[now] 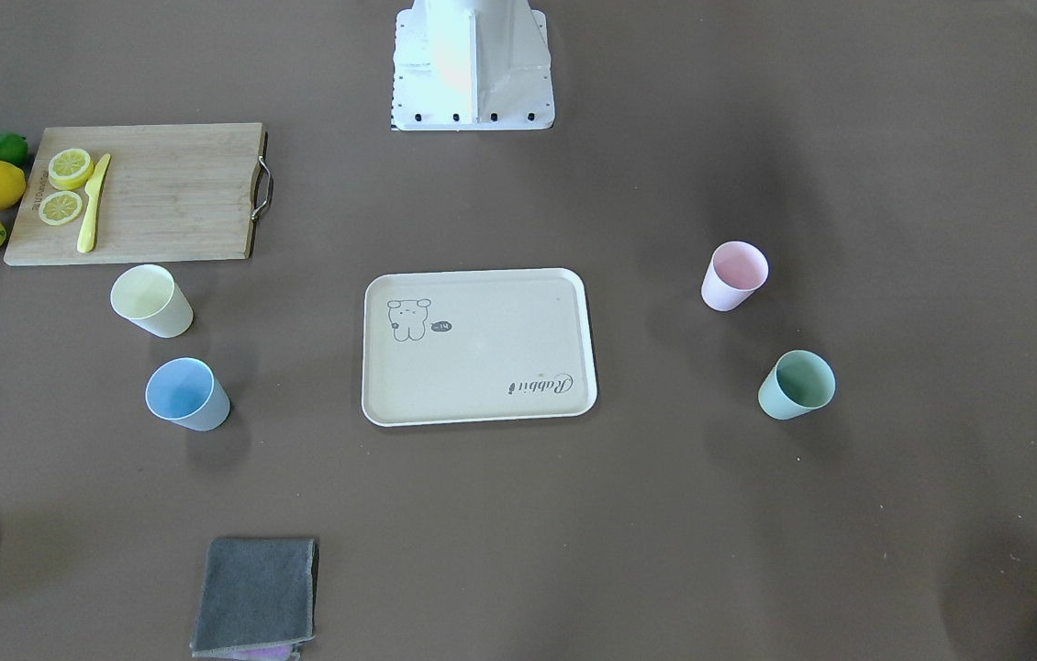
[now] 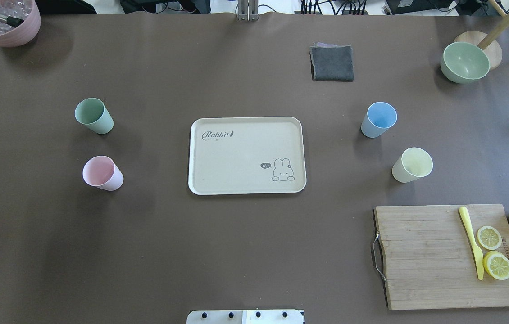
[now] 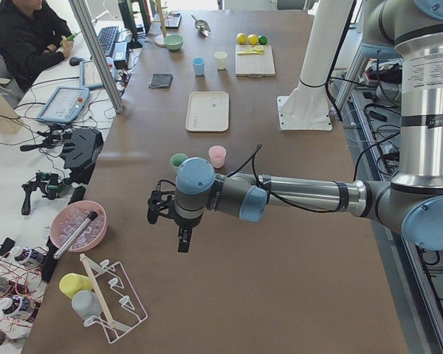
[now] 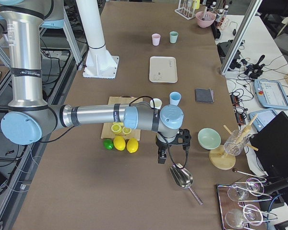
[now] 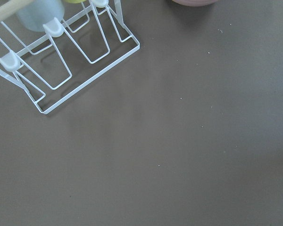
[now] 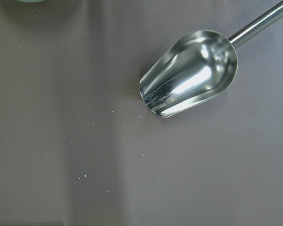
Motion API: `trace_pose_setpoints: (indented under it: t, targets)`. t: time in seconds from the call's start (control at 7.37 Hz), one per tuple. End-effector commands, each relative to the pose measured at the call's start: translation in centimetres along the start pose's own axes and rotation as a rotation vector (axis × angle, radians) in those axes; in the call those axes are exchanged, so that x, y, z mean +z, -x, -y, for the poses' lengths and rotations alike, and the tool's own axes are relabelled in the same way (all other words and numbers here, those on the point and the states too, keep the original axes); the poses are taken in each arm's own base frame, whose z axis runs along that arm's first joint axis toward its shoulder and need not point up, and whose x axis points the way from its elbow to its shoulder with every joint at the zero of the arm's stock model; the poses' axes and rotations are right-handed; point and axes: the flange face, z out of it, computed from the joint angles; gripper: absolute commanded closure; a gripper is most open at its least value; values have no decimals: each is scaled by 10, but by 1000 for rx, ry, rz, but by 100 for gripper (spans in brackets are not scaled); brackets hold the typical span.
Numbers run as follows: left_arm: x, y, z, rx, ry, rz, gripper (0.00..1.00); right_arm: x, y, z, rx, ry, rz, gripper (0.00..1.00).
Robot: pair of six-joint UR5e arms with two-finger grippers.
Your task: Place all cups on tray
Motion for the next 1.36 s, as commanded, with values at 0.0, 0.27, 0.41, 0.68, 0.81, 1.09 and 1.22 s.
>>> trace_pose_setpoints:
  t: [0.0,0.27,0.41,0.68,0.81,1.09,1.22]
  targets:
    - [0,-1,0,2,1,-1,2,-1,1,0,-1,-2,1,0]
    - [0,-4,1,10,0,-3,2,0,0,0,0,-1,-1,0]
    - [-1,-6,2,13,-4,-4,2,-1,1,0,-1,-2,1,0]
    - [-24,-36,10,71,-52,-19,2,-3,2,1,-4,-5,-1,0]
    - [-16,-59,13,121,-38,-30,2,-4,3,2,-7,-7,-1,0]
    - [-7,-117,35,113,-41,-77,2,-9,9,3,-10,-18,1,0]
    - [8,-170,41,-26,-14,-141,2,-21,22,1,7,-44,4,0]
